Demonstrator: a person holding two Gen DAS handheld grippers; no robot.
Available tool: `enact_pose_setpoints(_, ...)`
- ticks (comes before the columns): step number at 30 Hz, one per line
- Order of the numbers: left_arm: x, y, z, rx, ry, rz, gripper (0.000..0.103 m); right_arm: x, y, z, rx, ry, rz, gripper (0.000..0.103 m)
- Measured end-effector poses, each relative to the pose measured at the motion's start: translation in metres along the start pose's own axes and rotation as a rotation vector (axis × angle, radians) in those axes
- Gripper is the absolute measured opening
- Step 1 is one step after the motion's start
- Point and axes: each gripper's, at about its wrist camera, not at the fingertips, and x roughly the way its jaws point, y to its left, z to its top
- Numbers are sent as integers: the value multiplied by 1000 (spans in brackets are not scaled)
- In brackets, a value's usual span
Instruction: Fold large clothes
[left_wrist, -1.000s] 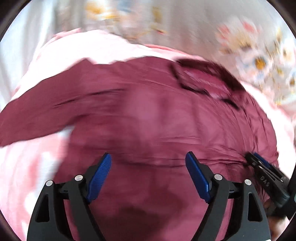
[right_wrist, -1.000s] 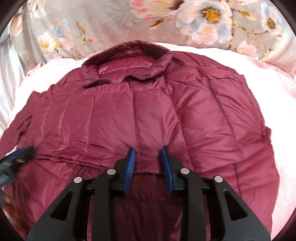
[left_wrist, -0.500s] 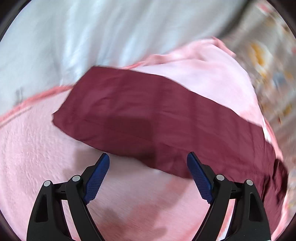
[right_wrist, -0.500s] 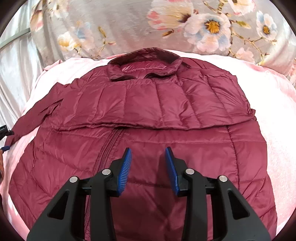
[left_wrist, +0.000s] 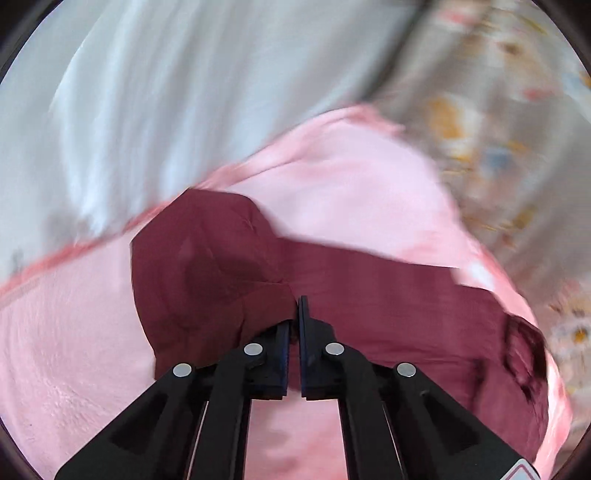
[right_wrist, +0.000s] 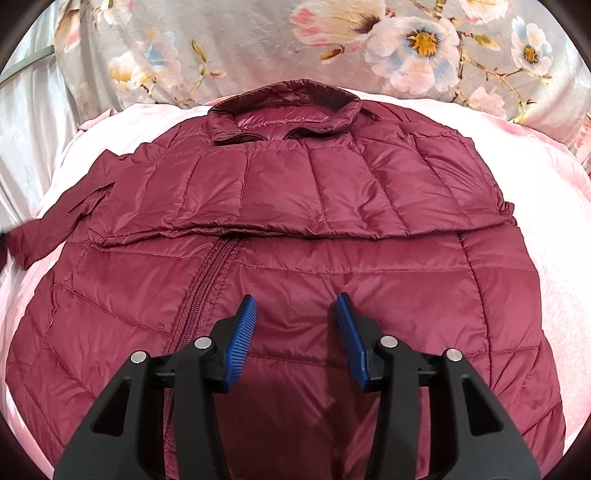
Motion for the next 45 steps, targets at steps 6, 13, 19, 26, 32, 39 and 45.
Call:
enact_pose_setpoints(6,-63,-155,-22,291,-91,-218,1,-4,-11,0,58,-19,40,44)
enact_pose_setpoints(13,-80,-314,-131,558,104,-473,16,-17,-35,0,142,-36,72,49)
enact_pose_setpoints(19,-45,-349,-220,636,239,-477,82,-37,-69,-6,182,-55,43,57)
enact_pose_setpoints(26,-61,-301,-195,502,263,-597,82,-51,-77,0,143,-72,27,61)
enact_pose_setpoints(32,-54,-248,-124,424,150,-452,83,-57,-40,30,17,-108,38,65)
enact_pose_setpoints(39,13,-199,-87,258,209,-262,82,-33,34,58,-256,-153,22,70)
enact_pose_setpoints(45,55,-206,-105,317,242,-144,80,9,63,75,-324,-89,-5,70)
